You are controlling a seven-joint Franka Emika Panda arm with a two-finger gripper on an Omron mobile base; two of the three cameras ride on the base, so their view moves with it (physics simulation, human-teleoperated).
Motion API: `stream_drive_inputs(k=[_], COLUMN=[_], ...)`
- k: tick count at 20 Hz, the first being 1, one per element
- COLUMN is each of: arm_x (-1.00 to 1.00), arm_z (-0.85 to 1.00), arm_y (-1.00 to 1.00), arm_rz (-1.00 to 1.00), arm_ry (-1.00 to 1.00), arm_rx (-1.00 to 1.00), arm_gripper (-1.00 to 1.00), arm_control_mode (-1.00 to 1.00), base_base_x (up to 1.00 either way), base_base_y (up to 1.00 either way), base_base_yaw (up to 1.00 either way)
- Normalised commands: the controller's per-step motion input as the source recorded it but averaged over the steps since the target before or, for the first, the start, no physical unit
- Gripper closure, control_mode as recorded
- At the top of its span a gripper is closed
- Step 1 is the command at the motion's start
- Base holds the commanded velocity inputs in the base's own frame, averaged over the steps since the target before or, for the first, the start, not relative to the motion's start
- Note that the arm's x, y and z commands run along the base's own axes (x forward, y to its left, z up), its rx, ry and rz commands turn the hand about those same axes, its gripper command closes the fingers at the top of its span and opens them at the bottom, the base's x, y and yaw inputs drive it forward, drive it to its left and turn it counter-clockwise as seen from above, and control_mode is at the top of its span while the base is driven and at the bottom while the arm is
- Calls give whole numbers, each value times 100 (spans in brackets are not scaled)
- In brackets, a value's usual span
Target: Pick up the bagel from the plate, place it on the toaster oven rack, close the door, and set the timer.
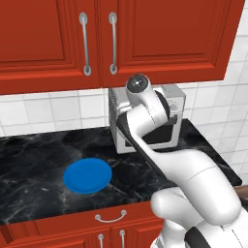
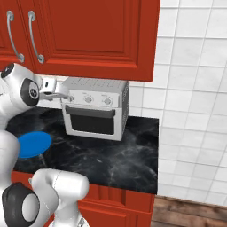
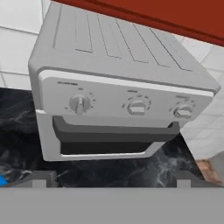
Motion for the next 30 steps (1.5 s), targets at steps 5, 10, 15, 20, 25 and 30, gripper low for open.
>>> stream_drive_inputs(k=[5,10,15,20,25,30], arm_x=[42,19,2,13,18,18], arm_z=[0,-4,-14,-13,-9,-14], arm_y=[0,5,3,0,0,0], arm_rz=[1,0,0,0,0,0], arm_ry=[0,0,0,0,0,0], arm_rx=[0,0,0,0,3,3], arm_gripper=[-100,-100,-100,-100,-100,-100], arm_control_mode=[-100,-100,-100,-100,-100,-100], base_base_x=[0,0,0,0,0,0], base_base_y=[0,0,0,0,0,0], base_base_yaw=[0,0,0,0,0,0])
